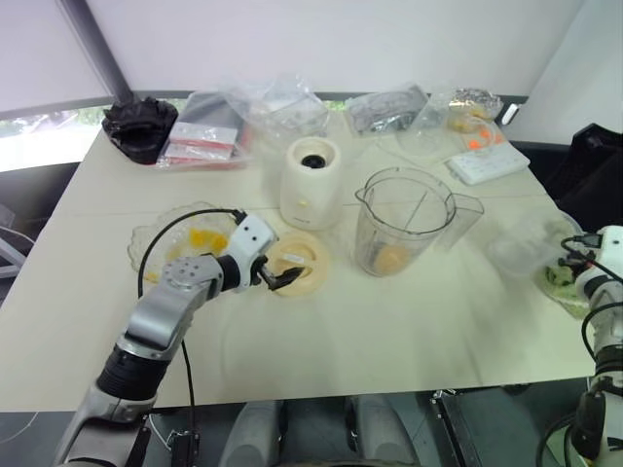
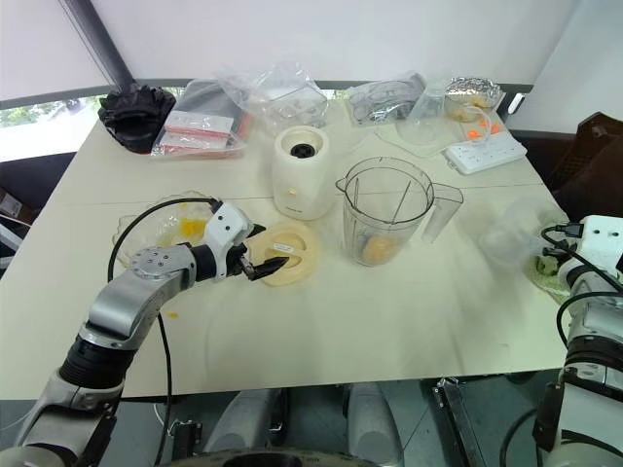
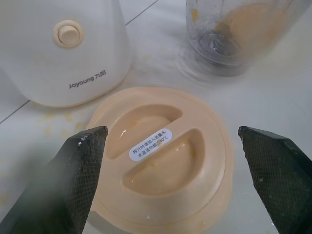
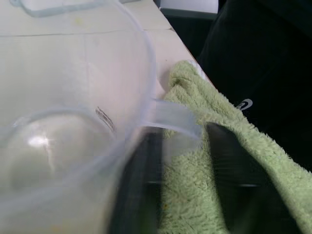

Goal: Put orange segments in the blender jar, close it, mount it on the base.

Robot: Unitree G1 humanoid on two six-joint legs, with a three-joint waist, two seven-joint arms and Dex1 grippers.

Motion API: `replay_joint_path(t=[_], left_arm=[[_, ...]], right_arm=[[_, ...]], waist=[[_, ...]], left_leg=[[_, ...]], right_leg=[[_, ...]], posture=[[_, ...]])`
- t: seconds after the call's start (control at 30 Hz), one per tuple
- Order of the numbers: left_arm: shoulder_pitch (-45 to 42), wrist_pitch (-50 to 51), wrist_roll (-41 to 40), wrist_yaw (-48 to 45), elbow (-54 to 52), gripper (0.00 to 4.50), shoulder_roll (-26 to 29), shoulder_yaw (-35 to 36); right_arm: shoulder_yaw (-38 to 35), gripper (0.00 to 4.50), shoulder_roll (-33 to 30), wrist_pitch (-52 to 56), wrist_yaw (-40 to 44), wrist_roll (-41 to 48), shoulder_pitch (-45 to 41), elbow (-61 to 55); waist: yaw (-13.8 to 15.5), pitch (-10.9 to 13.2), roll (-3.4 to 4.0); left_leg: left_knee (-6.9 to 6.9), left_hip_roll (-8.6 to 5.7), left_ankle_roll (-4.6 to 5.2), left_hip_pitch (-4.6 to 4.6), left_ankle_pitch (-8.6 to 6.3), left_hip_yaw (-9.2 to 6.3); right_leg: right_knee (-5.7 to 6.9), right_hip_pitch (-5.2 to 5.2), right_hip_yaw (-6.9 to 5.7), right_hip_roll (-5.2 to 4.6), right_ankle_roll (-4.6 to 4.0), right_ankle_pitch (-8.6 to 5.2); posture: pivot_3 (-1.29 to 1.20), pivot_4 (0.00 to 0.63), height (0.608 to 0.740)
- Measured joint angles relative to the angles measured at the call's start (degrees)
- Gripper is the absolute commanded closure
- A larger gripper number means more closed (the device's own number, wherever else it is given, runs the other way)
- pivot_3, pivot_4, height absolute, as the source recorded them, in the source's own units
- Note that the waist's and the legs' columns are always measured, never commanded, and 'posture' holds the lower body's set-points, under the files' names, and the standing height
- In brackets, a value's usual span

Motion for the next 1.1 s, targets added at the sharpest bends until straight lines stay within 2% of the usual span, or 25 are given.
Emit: replay_joint_path(t=[0.13, 0.43, 0.83, 1.1], left_arm=[[0.0, 0.0, 0.0, 0.0, 0.0, 0.0, 0.2, 0.0], [0.0, -0.1, 0.0, 0.0, 0.0, 0.0, 0.2, 0.0], [0.0, -2.9, -1.4, -0.5, 0.4, 0.0, -2.1, 0.7], [0.2, -5.2, -3.9, -3.7, 0.4, 0.0, -2.2, 1.8]], right_arm=[[0.0, 4.47, -0.2, -0.6, 0.0, 0.2, -0.8, -0.1], [-1.6, 4.47, 1.2, -0.7, 0.3, 2.5, 0.7, -1.3], [-5.1, 4.47, 12.0, -4.1, -6.5, 6.8, 6.0, -17.2], [-5.4, 4.47, 13.3, -3.4, -9.1, 8.1, 6.8, -25.3]], waist=[[0.4, 0.0, -0.03], [0.1, 0.0, -0.04], [-0.1, 0.1, 0.03], [0.0, 0.1, 0.08]], left_leg=[[-0.01, 0.0, 0.0, 0.35, 0.0, -0.26], [-0.06, 0.03, 0.01, 0.55, -0.01, -0.23], [-0.2, 0.08, 0.01, 0.69, -0.01, -0.25], [-0.29, 0.09, 0.01, 0.69, -0.01, -0.25]], right_leg=[[-0.2, 0.54, -0.18, 0.03, 0.01, -0.04], [-0.21, 0.67, -0.11, 0.02, 0.01, -0.04], [-0.19, 0.65, 0.01, -0.01, 0.01, -0.04], [-0.2, 0.62, 0.02, -0.02, 0.01, -0.05]], posture=[[0.0, 0.15, 0.74], [0.0, 0.15, 0.74], [0.0, 0.15, 0.74], [0.0, 0.15, 0.74]])
